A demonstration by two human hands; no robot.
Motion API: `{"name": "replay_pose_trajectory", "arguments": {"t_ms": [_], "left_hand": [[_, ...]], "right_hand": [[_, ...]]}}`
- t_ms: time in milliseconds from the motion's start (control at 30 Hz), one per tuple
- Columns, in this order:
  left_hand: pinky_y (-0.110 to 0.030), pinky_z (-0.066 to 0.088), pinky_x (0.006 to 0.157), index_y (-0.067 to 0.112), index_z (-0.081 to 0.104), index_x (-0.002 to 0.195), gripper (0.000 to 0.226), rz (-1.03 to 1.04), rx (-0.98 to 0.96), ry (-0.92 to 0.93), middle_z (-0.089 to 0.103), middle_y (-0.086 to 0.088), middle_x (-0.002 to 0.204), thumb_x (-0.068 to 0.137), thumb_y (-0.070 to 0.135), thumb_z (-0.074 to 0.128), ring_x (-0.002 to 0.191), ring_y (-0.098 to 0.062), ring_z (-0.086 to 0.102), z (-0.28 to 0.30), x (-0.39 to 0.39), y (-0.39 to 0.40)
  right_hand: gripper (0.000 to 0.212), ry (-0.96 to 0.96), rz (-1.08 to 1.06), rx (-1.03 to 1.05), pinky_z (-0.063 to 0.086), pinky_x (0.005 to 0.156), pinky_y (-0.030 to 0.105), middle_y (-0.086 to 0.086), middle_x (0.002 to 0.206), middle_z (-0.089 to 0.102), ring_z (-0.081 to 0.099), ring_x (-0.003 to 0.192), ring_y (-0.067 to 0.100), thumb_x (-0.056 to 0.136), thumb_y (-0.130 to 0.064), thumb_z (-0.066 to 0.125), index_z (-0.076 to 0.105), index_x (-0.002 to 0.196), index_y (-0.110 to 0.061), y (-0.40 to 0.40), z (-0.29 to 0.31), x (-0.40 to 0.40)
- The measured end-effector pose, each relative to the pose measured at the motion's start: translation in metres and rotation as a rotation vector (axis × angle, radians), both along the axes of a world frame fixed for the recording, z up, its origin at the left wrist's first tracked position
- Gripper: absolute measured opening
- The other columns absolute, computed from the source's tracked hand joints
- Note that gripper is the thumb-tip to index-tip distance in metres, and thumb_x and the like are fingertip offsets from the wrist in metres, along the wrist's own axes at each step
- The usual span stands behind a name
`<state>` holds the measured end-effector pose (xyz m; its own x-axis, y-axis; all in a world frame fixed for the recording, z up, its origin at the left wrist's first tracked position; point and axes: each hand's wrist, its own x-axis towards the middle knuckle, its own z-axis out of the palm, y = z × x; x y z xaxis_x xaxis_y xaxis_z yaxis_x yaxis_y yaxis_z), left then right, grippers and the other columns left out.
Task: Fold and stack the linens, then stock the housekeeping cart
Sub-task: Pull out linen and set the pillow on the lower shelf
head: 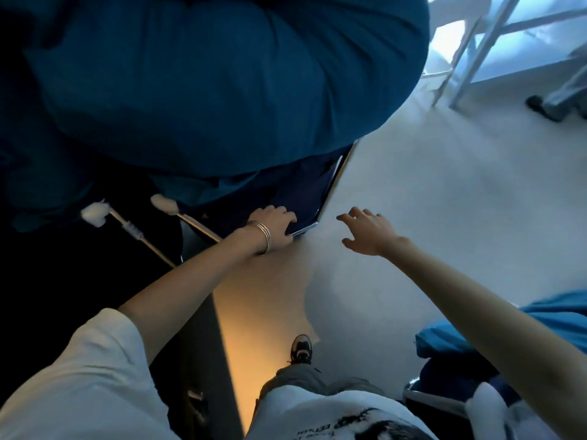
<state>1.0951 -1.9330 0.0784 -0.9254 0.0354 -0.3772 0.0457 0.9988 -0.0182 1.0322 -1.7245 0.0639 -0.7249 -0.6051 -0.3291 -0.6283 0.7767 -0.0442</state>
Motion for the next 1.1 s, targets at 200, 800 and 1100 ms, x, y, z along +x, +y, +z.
{"name": "replay_pose_trajectory", "arguments": {"t_ms": [200, 800, 1100], "left_hand": [[-0.038, 0.038, 0.096, 0.022, 0.041, 0.137, 0.048, -0.162, -0.003, -0.037, 0.044, -0.006, 0.138, 0.092, 0.037, 0.047, 0.123, -0.028, 0.041, -0.001, -0.069, 0.001], [-0.038, 0.041, 0.099, 0.023, 0.038, 0.140, 0.052, -0.514, -0.093, -0.136, 0.046, -0.003, 0.138, 0.092, 0.041, 0.047, 0.124, -0.026, 0.045, -0.030, -0.264, 0.135], [-0.040, 0.035, 0.102, 0.025, 0.039, 0.138, 0.052, -0.590, -0.109, -0.138, 0.041, -0.003, 0.140, 0.090, 0.041, 0.050, 0.130, -0.026, 0.038, -0.040, -0.358, 0.215]], "right_hand": [[0.058, -0.009, -0.120, -0.006, 0.041, 0.095, 0.039, 0.007, 0.140, 0.039, 0.042, 0.125, 0.027, 0.092, -0.039, 0.050, 0.029, 0.144, -0.023, 0.005, 0.002, -0.043], [0.056, -0.103, -0.425, -0.006, 0.040, 0.095, 0.039, 0.009, 0.136, 0.042, 0.044, 0.124, 0.029, 0.091, -0.038, 0.052, 0.034, 0.142, -0.022, 0.129, -0.027, -0.195], [0.057, -0.126, -0.538, 0.007, 0.039, 0.097, 0.040, 0.008, 0.134, 0.040, 0.044, 0.123, 0.028, 0.090, -0.040, 0.053, 0.036, 0.141, -0.021, 0.208, -0.035, -0.253]]}}
